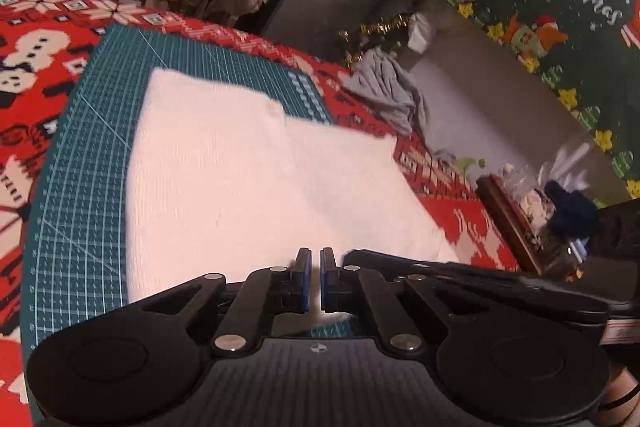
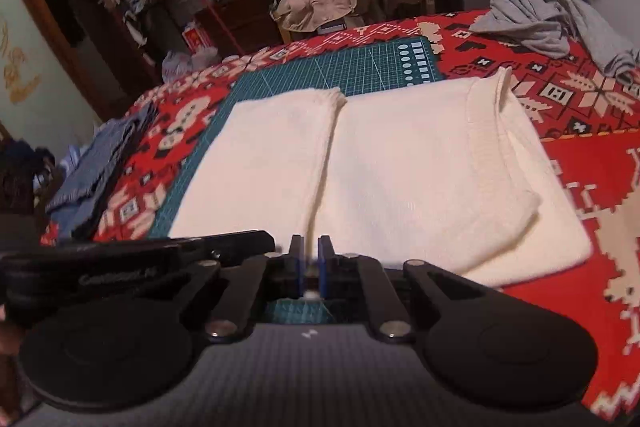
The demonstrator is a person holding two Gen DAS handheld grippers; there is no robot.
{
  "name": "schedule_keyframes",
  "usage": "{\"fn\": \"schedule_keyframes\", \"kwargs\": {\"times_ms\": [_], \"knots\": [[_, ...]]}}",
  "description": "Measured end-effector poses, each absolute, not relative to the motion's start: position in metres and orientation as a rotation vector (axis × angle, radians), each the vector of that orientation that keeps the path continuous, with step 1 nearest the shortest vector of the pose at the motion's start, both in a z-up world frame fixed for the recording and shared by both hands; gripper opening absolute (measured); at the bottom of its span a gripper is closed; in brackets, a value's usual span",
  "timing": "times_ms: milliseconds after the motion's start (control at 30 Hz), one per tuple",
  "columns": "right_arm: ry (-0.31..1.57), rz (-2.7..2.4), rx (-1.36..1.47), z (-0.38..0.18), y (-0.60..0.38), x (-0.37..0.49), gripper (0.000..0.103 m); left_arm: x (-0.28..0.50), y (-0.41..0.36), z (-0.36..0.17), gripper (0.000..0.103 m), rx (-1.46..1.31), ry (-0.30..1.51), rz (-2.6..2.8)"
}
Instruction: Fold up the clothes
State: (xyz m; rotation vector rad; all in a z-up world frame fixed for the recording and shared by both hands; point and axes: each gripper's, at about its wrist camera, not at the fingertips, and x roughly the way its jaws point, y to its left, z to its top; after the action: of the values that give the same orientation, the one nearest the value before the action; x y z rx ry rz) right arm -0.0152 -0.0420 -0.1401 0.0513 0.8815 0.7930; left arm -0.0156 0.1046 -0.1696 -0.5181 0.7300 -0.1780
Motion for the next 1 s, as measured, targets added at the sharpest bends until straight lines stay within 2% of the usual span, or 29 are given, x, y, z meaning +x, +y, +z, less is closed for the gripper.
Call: {"fn": "schedule_keyframes", "kwargs": {"times_ms": [233, 367, 433, 633, 767, 867, 1000], "knots": [[0.827, 0.787, -0.068, -0.154, -0.005, -0.008, 0.008, -0.013, 0.108, -0.175, 0.002, -0.503, 0.754, -0.123], [0.814, 0.774, -0.061, -0.157, -0.014, -0.009, 0.008, -0.014, 0.102, -0.177, 0.002, -0.481, 0.763, -0.129], [0.804, 0.738, -0.055, -0.153, -0.021, -0.01, 0.0, -0.015, 0.099, -0.174, 0.002, -0.466, 0.766, -0.132], [0.766, 0.724, 0.03, -0.131, -0.069, -0.018, 0.001, -0.024, 0.089, -0.166, 0.004, -0.437, 0.76, -0.158], [0.752, 0.668, 0.049, -0.126, -0.106, -0.027, 0.009, -0.032, 0.083, -0.162, 0.004, -0.419, 0.749, -0.174], [0.753, 0.59, 0.079, -0.128, -0.136, -0.028, 0.009, -0.04, 0.08, -0.159, 0.004, -0.425, 0.732, -0.176], [0.778, 0.474, 0.166, -0.138, -0.174, -0.013, 0.023, -0.048, 0.08, -0.159, 0.004, -0.425, 0.724, -0.164]]}}
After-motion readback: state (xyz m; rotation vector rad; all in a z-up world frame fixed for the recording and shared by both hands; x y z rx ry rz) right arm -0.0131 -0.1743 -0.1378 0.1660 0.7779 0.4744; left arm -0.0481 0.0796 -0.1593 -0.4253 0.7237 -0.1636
